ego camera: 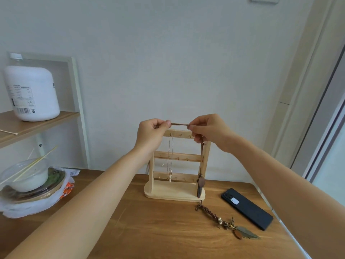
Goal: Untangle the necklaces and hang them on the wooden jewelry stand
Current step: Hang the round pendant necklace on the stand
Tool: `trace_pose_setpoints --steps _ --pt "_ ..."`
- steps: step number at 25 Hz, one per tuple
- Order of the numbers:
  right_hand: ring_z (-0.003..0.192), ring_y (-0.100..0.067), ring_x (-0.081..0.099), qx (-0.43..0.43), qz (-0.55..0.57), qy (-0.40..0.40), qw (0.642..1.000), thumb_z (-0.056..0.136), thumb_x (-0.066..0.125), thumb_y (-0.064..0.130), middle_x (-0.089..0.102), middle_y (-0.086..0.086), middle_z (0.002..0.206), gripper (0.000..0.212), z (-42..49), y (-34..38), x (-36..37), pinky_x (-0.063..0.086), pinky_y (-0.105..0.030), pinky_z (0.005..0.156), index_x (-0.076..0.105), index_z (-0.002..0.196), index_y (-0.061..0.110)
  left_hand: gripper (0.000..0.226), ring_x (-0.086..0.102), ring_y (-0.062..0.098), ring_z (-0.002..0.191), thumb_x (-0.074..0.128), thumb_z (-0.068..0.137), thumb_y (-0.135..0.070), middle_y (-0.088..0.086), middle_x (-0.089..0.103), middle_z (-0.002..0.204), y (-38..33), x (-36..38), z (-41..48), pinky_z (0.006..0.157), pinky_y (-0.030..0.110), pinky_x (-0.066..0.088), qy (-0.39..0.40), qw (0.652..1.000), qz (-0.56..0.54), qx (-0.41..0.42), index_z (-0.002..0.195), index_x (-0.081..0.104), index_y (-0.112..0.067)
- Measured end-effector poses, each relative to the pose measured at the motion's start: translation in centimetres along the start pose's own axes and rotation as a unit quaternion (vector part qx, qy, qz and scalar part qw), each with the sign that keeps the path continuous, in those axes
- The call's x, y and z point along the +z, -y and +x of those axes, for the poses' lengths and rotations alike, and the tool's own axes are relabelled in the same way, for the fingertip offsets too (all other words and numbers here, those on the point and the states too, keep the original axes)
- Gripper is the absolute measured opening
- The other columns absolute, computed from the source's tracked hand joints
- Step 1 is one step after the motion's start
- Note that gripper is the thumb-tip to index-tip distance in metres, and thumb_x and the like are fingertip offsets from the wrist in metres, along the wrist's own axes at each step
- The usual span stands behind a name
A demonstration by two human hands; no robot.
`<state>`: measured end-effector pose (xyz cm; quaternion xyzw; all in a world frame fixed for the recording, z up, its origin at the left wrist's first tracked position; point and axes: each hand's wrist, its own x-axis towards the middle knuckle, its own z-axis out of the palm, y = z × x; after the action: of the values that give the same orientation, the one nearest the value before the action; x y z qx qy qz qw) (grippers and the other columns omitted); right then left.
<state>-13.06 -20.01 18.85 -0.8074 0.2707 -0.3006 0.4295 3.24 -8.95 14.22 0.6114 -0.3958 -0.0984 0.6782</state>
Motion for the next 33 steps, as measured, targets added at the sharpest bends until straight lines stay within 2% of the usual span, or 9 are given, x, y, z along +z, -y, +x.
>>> trace_pose_setpoints --steps 5,9,13,18,21,23,27,30,33 --pt "0.055 -0.024 0.071 -0.002 -0.047 -0.135 0.990 0.092 0.066 0.003 0.073 -0.012 0.072 0.008 0.4 -2.9 4.0 0.062 -0.036 0.056 0.068 0.085 0.008 0.024 0.069 0.020 0.089 0.070 0.093 -0.032 0.005 0.075 0.083 3.8 1.7 -0.7 0.072 0.024 0.050 -0.072 0.995 0.043 -0.053 0.081 0.076 -0.012" --pt "0.048 -0.020 0.069 -0.037 -0.092 -0.188 0.977 0.093 0.064 0.006 0.070 -0.010 0.069 0.015 1.3 -3.5 5.5 0.061 -0.043 0.053 0.066 0.079 0.011 0.027 0.067 0.018 0.076 0.071 0.092 -0.035 0.000 0.071 0.073 4.9 2.9 -0.4 0.074 0.037 0.057 -0.121 0.988 0.075 -0.055 0.077 0.073 -0.012" --pt "0.046 -0.019 0.067 -0.054 -0.114 -0.214 0.969 0.093 0.062 0.006 0.067 -0.007 0.065 0.017 1.6 -3.8 5.5 0.060 -0.044 0.053 0.063 0.077 0.012 0.026 0.062 0.015 0.065 0.072 0.091 -0.037 -0.006 0.065 0.066 5.3 3.6 -0.6 0.058 0.026 0.043 -0.148 0.983 0.110 -0.001 0.077 0.072 -0.015" --pt "0.057 -0.026 0.066 -0.123 -0.203 -0.173 0.956 0.091 0.064 0.007 0.064 -0.006 0.062 0.012 0.6 -6.7 5.7 0.057 -0.044 0.062 0.064 0.080 0.008 0.021 0.064 0.011 0.065 0.070 0.091 -0.035 -0.011 0.068 0.064 6.6 4.0 -1.4 0.056 0.023 0.044 -0.071 0.982 0.176 0.023 0.078 0.077 -0.022" --pt "0.061 -0.016 0.068 -0.103 -0.140 -0.146 0.974 0.094 0.068 0.015 0.069 -0.002 0.071 0.006 -0.8 -8.4 6.3 0.058 -0.033 0.063 0.065 0.099 0.014 0.018 0.064 0.002 0.062 0.066 0.096 -0.029 -0.011 0.072 0.072 7.6 3.8 -3.0 0.060 0.019 0.051 -0.033 0.991 0.131 0.016 0.091 0.081 -0.020" --pt "0.065 -0.009 0.069 -0.084 -0.079 -0.136 0.984 0.094 0.068 0.014 0.071 -0.002 0.076 0.013 -1.6 -9.7 7.0 0.058 -0.026 0.067 0.063 0.106 0.015 0.016 0.061 0.002 0.054 0.066 0.097 -0.024 -0.007 0.075 0.079 8.7 3.7 -4.5 0.058 0.014 0.052 -0.040 0.997 0.052 -0.035 0.103 0.079 -0.017" --pt "0.079 -0.007 0.070 -0.038 0.020 -0.118 0.992 0.093 0.069 0.012 0.073 -0.003 0.088 0.017 -3.0 -13.0 9.0 0.056 -0.018 0.074 0.065 0.110 0.011 0.017 0.060 0.012 0.055 0.070 0.094 -0.018 0.003 0.077 0.082 11.0 4.2 -7.1 0.057 0.021 0.053 -0.096 0.983 -0.096 -0.120 0.109 0.076 -0.012" --pt "0.082 -0.004 0.068 -0.012 0.034 -0.109 0.993 0.093 0.070 0.015 0.072 0.001 0.089 0.020 -3.8 -14.9 10.1 0.051 -0.010 0.072 0.066 0.112 0.013 0.017 0.059 0.012 0.057 0.071 0.094 -0.021 0.000 0.078 0.084 12.3 4.7 -8.0 0.057 0.021 0.049 -0.109 0.978 -0.114 -0.137 0.108 0.077 -0.013" --pt "0.082 -0.006 0.069 0.004 0.051 -0.097 0.994 0.093 0.070 0.015 0.074 0.002 0.089 0.017 -4.5 -17.1 11.1 0.051 -0.010 0.072 0.068 0.110 0.012 0.018 0.056 0.010 0.060 0.072 0.093 -0.021 -0.001 0.078 0.084 14.0 5.0 -8.5 0.062 0.024 0.049 -0.102 0.979 -0.100 -0.145 0.108 0.078 -0.014"
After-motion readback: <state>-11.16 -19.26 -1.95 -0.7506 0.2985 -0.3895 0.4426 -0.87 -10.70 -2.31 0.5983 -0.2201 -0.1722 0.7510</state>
